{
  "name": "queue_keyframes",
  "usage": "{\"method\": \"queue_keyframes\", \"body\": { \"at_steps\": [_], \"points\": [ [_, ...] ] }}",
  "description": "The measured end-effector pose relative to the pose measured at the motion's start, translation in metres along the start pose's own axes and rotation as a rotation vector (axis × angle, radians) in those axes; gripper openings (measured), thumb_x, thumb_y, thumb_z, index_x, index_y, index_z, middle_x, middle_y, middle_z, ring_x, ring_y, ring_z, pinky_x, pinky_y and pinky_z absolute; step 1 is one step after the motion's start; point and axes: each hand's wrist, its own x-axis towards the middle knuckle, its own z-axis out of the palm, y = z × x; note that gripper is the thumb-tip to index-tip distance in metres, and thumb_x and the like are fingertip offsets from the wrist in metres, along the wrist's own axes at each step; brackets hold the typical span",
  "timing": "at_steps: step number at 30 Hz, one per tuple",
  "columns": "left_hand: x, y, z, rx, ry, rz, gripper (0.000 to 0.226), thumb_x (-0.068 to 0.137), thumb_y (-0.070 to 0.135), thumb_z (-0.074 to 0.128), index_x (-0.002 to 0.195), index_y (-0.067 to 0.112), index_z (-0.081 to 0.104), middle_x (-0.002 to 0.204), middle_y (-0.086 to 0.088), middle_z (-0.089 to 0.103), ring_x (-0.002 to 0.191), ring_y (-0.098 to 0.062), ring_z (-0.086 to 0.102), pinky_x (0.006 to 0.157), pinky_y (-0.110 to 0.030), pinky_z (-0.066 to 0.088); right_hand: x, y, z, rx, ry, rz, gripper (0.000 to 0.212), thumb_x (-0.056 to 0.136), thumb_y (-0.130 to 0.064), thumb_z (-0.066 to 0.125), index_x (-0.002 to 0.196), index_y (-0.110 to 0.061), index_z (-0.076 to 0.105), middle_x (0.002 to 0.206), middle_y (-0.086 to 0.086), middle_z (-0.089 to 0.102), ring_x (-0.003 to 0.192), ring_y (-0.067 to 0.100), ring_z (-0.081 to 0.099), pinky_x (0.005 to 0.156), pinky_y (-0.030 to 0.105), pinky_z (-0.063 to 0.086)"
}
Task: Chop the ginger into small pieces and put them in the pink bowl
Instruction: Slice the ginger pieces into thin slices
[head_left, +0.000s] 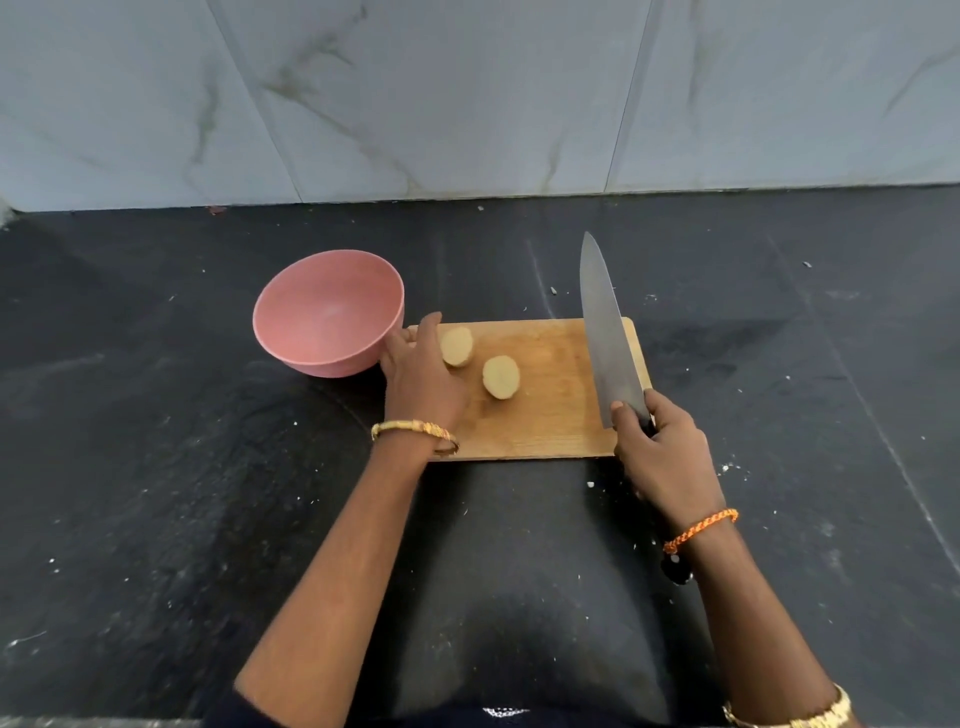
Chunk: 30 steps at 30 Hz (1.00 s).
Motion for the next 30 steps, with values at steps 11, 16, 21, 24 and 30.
{"method": "queue_keyframes", "body": {
  "at_steps": [11,16,21,24,30],
  "points": [
    [-0.01,0.022,0.019,0.305,-0.254,0.262,0.061,0.081,0.021,0.067,0.136,0.024,0.04,0.129,-0.007,0.041,0.118,-0.026,0.044,0.1,-0.037,0.039,0.026,-0.029,0.013,0.036,0.117,-0.166,0.036,0.095,-0.025,0.046,0.064,-0.006,0.046,0.055,0.0,0.041,0.049,0.012,0.035,0.045,0.017,0.031],
    [-0.008,0.035,0.026,-0.115,-0.155,0.272,0.048,0.073,0.025,0.076,0.116,0.025,0.054,0.104,0.004,0.06,0.096,-0.011,0.059,0.082,-0.022,0.049,0.037,-0.032,0.011,0.072,0.121,-0.153,0.037,0.094,-0.028,0.046,0.075,0.004,0.05,0.06,0.008,0.049,0.058,0.022,0.047,0.056,0.029,0.039],
    [-0.021,0.031,0.062,-0.16,-0.032,0.34,0.044,0.072,0.033,0.075,0.106,0.019,0.051,0.101,0.002,0.066,0.096,-0.013,0.061,0.085,-0.029,0.049,0.038,-0.022,0.005,0.137,0.153,-0.08,0.036,0.093,-0.031,0.046,0.071,-0.002,0.045,0.06,0.007,0.048,0.056,0.023,0.045,0.053,0.034,0.038],
    [-0.034,0.019,0.079,0.033,0.128,0.436,0.058,0.076,0.033,0.07,0.124,0.012,0.048,0.111,-0.001,0.062,0.108,-0.019,0.056,0.096,-0.033,0.039,0.03,-0.016,0.0,0.147,0.15,-0.049,0.033,0.093,-0.031,0.046,0.069,-0.009,0.046,0.062,0.005,0.048,0.057,0.022,0.046,0.052,0.034,0.039],
    [-0.034,0.004,0.075,0.004,0.07,0.366,0.049,0.072,0.046,0.07,0.111,0.021,0.053,0.113,0.009,0.06,0.117,-0.011,0.05,0.095,-0.029,0.027,0.005,-0.002,-0.003,0.058,0.045,0.0,0.041,0.096,-0.034,0.041,0.069,-0.004,0.045,0.063,0.011,0.05,0.055,0.02,0.042,0.054,0.032,0.04]
  ]
}}
